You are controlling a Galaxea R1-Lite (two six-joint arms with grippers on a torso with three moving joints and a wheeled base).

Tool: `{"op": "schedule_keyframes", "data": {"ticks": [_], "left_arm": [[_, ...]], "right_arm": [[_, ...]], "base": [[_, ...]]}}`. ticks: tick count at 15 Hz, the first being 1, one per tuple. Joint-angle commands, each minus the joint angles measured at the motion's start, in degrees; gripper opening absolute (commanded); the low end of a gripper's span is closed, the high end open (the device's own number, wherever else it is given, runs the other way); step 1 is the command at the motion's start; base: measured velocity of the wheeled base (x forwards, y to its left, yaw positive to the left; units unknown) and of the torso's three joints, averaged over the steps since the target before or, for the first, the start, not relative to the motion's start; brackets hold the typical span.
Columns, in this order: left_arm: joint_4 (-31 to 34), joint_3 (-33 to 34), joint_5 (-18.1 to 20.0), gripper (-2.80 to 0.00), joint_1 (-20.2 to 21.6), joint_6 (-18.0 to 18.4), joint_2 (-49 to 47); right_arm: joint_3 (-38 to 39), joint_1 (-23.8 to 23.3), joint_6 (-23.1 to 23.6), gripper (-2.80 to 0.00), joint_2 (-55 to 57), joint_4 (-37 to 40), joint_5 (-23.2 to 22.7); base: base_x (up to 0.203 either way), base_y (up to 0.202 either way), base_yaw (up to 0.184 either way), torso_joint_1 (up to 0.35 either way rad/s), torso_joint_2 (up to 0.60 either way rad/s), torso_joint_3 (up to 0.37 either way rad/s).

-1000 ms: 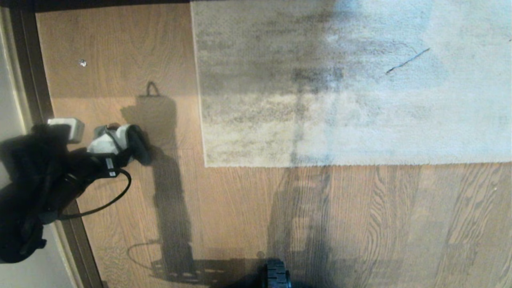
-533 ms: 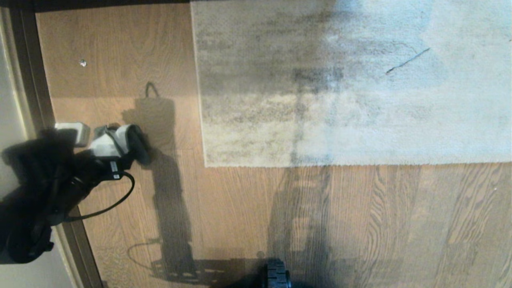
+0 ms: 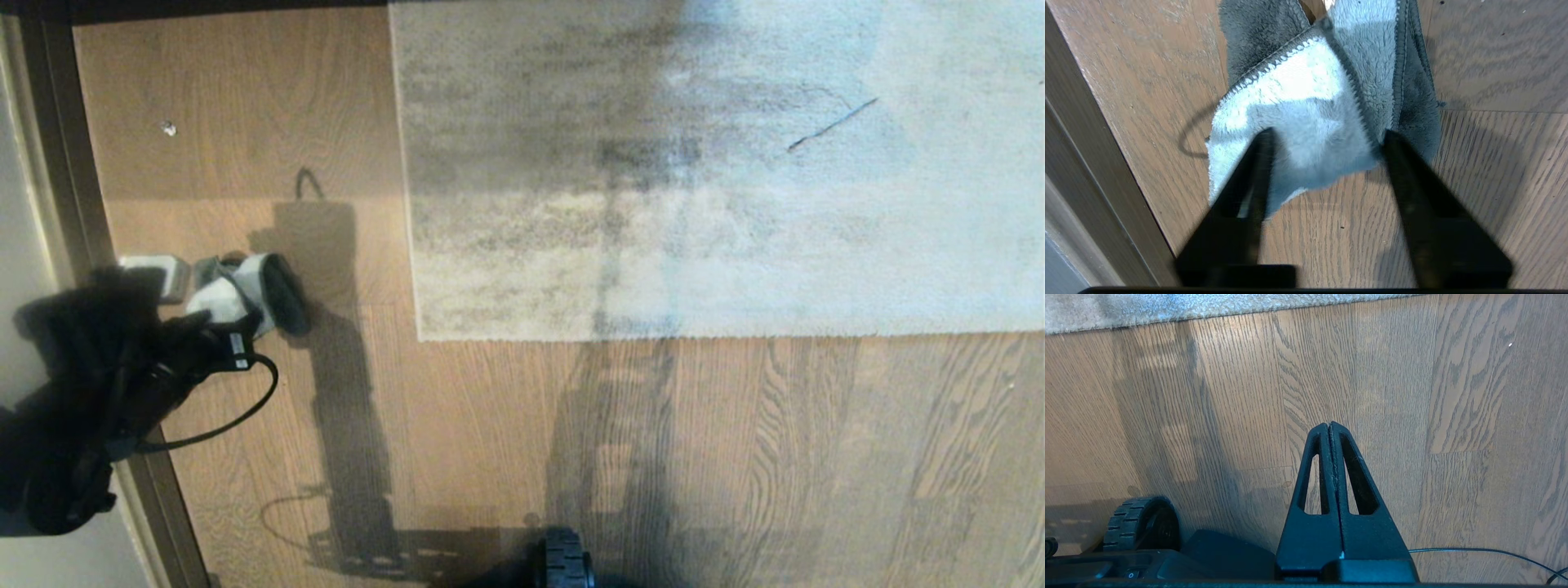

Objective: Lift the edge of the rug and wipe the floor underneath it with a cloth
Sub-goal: Pick up the rag

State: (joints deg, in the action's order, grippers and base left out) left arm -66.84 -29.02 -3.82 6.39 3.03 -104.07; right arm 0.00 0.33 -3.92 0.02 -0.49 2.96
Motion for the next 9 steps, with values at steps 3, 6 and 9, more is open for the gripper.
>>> {"op": "schedule_keyframes", "data": {"ticks": [3,6,9], "left_arm": [[-0.48,0.01,-0.05,-2.80,0.63,0.03,-0.44],[-0.48,0.28,0.00,-2.80,0.73,0.04,0.23],[-2.48,1.72,0.03,-2.80,0.73,-0.01,1.33]], "right_arm": [[0.00,0.02,-0.03,-2.80,-0.02,-0.04,0.03],[0.00,0.02,-0.03,-2.80,-0.02,-0.04,0.03],[0.00,0.02,-0.03,-2.80,-0.02,-0.04,0.03]], "base": [[0.000,0.000,0.000,0.000,0.00,0.000],[0.000,0.000,0.000,0.000,0.00,0.000],[0.000,0.000,0.000,0.000,0.00,0.000]]}}
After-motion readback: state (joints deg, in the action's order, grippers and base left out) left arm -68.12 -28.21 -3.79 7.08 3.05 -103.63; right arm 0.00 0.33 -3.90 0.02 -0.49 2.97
